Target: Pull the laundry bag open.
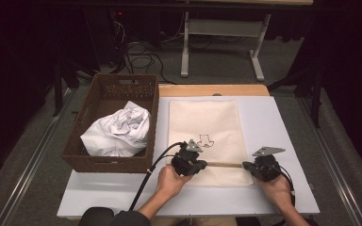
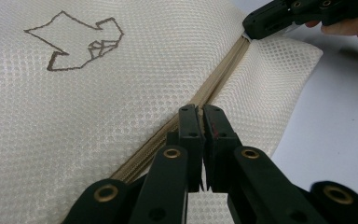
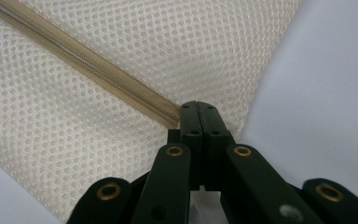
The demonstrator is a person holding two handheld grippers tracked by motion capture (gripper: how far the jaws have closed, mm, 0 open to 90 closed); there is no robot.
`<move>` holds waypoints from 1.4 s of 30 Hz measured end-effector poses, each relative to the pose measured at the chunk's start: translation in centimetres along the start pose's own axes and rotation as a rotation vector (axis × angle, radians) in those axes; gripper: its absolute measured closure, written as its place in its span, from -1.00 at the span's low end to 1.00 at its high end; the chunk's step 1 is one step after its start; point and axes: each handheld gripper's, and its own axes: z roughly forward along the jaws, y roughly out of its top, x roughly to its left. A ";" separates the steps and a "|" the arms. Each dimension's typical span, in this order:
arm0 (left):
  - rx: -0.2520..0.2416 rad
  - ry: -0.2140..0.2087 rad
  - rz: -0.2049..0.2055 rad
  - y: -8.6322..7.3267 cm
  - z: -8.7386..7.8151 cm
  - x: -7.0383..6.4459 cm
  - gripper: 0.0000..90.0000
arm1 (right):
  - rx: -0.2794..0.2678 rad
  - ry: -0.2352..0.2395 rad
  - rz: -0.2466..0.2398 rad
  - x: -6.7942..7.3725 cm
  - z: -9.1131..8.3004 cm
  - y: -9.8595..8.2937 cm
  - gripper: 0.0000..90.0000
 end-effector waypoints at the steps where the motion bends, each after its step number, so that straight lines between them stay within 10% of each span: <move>1: -0.002 -0.003 -0.003 0.0 0.0 0.1 0.93 | -0.001 0.000 -0.001 0.0 0.0 0.0 1.00; 42: -0.040 -0.021 -0.054 -1.3 -1.9 1.3 0.93 | -0.010 -0.004 0.011 0.0 0.0 -0.1 1.00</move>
